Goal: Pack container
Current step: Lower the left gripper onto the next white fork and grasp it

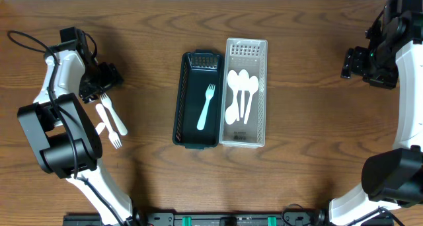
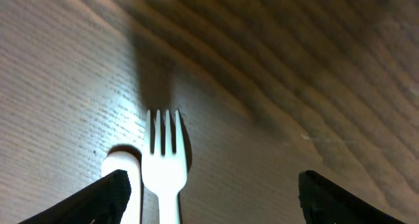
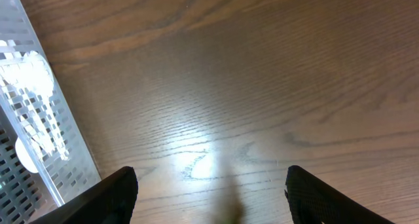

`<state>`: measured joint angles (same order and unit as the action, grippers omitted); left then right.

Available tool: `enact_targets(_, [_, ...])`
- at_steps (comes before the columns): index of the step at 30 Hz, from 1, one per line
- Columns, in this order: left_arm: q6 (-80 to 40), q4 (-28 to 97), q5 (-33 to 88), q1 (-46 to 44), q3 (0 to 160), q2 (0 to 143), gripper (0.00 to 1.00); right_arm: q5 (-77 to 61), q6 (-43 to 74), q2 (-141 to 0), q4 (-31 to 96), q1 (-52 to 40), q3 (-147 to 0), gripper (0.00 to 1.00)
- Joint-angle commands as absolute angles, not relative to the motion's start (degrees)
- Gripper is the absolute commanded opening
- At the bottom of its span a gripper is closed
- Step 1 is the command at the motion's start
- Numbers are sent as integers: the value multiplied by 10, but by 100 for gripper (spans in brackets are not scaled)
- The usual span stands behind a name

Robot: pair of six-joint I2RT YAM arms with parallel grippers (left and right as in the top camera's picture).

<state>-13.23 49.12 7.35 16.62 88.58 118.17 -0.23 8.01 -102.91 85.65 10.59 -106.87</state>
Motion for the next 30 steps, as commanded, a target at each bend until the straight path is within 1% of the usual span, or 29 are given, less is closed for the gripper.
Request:
enact_targets(1, [-123, 486, 76, 166, 884, 1202, 84, 2, 72, -1031, 860, 105, -1071, 75])
enact_targets(12, [-123, 472, 75, 166, 884, 1234, 84, 2, 72, -1031, 868, 105, -1071, 75])
enact_targets(22, [-128, 488, 84, 166, 884, 1257, 84, 2, 72, -1031, 868, 105, -1071, 76])
enact_targets(24, [-128, 501, 98, 166, 884, 1257, 83, 2, 72, -1031, 867, 105, -1071, 76])
enact_targets(27, [-128, 531, 105, 164, 884, 1257, 76, 2, 72, -1031, 865, 105, -1071, 76])
enact_targets(30, [-127, 558, 105, 159, 884, 1257, 76, 2, 72, -1031, 862, 105, -1071, 76])
